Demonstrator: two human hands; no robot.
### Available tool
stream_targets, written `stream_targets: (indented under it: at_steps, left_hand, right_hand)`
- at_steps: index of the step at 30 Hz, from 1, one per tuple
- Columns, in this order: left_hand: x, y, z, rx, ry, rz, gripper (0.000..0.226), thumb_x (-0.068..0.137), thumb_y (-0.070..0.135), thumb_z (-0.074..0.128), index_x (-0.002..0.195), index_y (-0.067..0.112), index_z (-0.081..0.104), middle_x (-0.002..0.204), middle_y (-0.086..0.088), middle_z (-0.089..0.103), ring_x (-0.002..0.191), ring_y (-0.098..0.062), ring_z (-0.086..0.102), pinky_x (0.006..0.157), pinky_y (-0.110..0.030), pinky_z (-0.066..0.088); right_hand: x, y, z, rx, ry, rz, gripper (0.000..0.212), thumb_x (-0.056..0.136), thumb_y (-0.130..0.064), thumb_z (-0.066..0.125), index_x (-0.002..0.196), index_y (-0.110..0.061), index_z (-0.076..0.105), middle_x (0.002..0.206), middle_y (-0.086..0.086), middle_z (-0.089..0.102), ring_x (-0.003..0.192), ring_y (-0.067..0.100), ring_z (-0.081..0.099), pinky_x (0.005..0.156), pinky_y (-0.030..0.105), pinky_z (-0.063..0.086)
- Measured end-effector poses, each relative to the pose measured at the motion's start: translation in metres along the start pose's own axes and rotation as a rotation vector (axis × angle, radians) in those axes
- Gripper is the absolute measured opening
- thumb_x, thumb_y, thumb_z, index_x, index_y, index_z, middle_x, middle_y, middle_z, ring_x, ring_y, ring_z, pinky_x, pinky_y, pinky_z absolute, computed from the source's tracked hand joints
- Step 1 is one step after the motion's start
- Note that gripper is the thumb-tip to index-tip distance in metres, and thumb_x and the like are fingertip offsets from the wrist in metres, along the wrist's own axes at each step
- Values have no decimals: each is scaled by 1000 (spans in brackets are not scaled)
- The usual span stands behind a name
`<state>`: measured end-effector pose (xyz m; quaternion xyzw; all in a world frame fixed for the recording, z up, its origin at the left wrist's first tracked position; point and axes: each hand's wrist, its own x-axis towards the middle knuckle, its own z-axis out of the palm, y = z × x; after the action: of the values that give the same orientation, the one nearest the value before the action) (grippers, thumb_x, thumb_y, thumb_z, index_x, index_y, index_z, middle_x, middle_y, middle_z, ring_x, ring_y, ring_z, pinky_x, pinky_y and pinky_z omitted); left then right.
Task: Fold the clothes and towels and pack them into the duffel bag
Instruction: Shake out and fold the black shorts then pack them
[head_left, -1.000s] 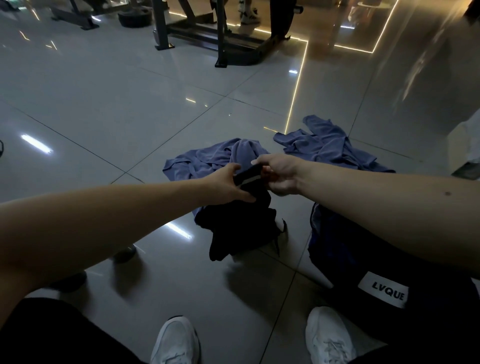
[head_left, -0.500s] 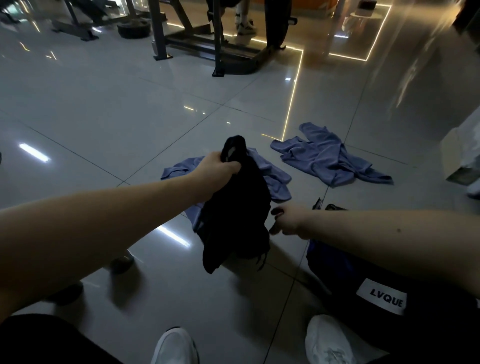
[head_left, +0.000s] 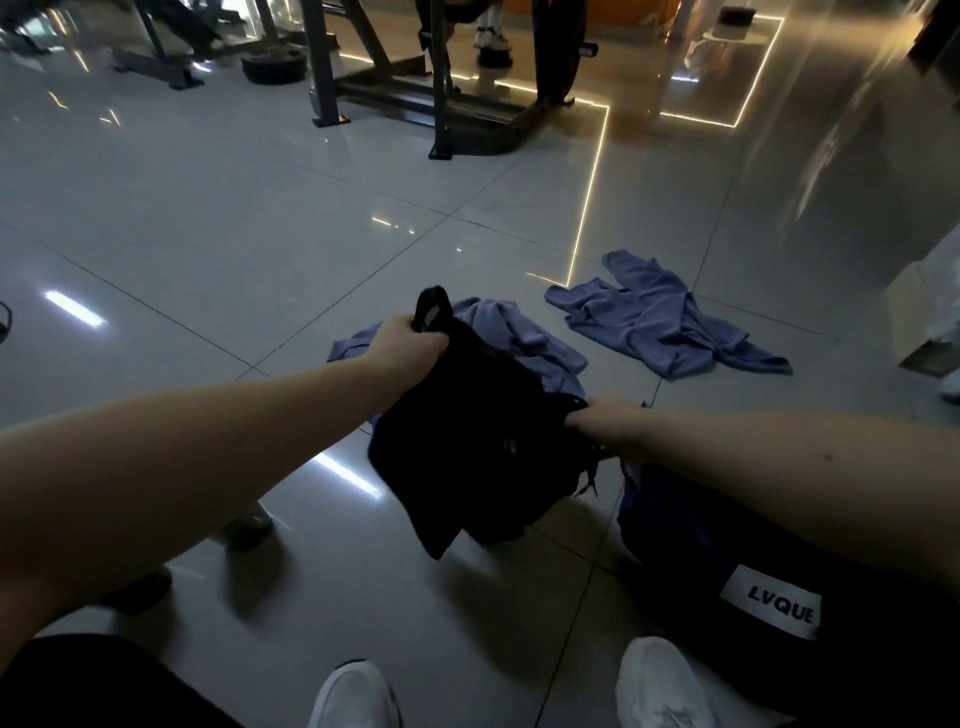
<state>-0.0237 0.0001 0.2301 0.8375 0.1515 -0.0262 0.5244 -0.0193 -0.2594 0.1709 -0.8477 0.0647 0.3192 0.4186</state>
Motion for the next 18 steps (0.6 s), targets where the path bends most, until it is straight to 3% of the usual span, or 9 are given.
stream_targets:
  at_steps: [2, 4, 5, 6, 9, 11, 13, 15, 18]
  left_hand:
    - [3, -13, 2, 239, -34, -37, 8, 86, 15, 61, 90, 8, 61, 75, -8, 57, 76, -25, 57, 64, -30, 45]
    - [5, -25, 5, 473, -63, -152, 50, 83, 29, 69, 122, 3, 54, 113, -17, 60, 106, -35, 59, 89, -41, 51]
    - [6, -27, 7, 512, -80, -164, 61, 80, 33, 72, 129, 4, 49, 124, -17, 56, 115, -37, 56, 98, -45, 48]
    - [4, -28, 9, 518, -119, -125, 60, 78, 33, 74, 126, 8, 49, 126, -14, 55, 116, -35, 54, 100, -46, 47]
    - [-9, -19, 18, 443, -336, 21, 35, 83, 25, 74, 101, 14, 46, 99, -9, 51, 90, -21, 50, 80, -33, 41]
    - [-17, -14, 25, 411, -463, 79, 32, 81, 28, 73, 97, 15, 48, 94, -11, 52, 84, -21, 50, 79, -33, 40]
    - [-19, -16, 30, 378, -556, 81, 38, 77, 33, 74, 106, 16, 56, 108, -11, 65, 99, -27, 62, 96, -39, 49]
    - [-21, -19, 33, 412, -562, 103, 43, 84, 32, 75, 120, 14, 60, 119, -7, 65, 109, -23, 62, 103, -41, 48]
    - [-23, -27, 37, 454, -540, 124, 49, 89, 40, 72, 128, 14, 57, 120, 1, 61, 112, -19, 59, 99, -34, 47]
  right_hand:
    - [0, -14, -5, 52, -28, -39, 9, 92, -10, 53, 98, -12, 59, 83, 11, 59, 73, 23, 57, 68, 33, 49]
    - [-2, -30, -7, 98, -31, -87, 12, 90, -6, 53, 97, -13, 59, 81, 10, 57, 72, 23, 56, 69, 34, 50]
    - [0, -36, -7, 113, -40, -114, 12, 89, -4, 53, 95, -13, 59, 80, 9, 57, 71, 22, 56, 67, 33, 50]
    - [-2, -43, -6, 110, -55, -126, 11, 89, -3, 55, 94, -12, 59, 79, 9, 57, 70, 22, 57, 65, 33, 50]
    - [-3, -55, -4, 169, -106, -138, 9, 88, -5, 60, 95, -11, 61, 83, 12, 58, 70, 22, 59, 62, 31, 50]
    - [-6, -62, -2, 250, -110, -131, 9, 90, -7, 61, 99, -10, 63, 84, 11, 60, 71, 21, 61, 62, 31, 51]
    - [-5, -65, -1, 320, -105, -120, 20, 91, -10, 62, 111, -6, 64, 91, 12, 63, 80, 24, 63, 68, 32, 51]
    - [-6, -67, -3, 357, -136, -100, 29, 91, -13, 62, 119, -5, 63, 96, 13, 65, 84, 25, 65, 71, 32, 53]
    - [-11, -67, -8, 355, -245, -67, 14, 91, -16, 60, 101, -6, 63, 82, 7, 63, 68, 18, 62, 63, 26, 49]
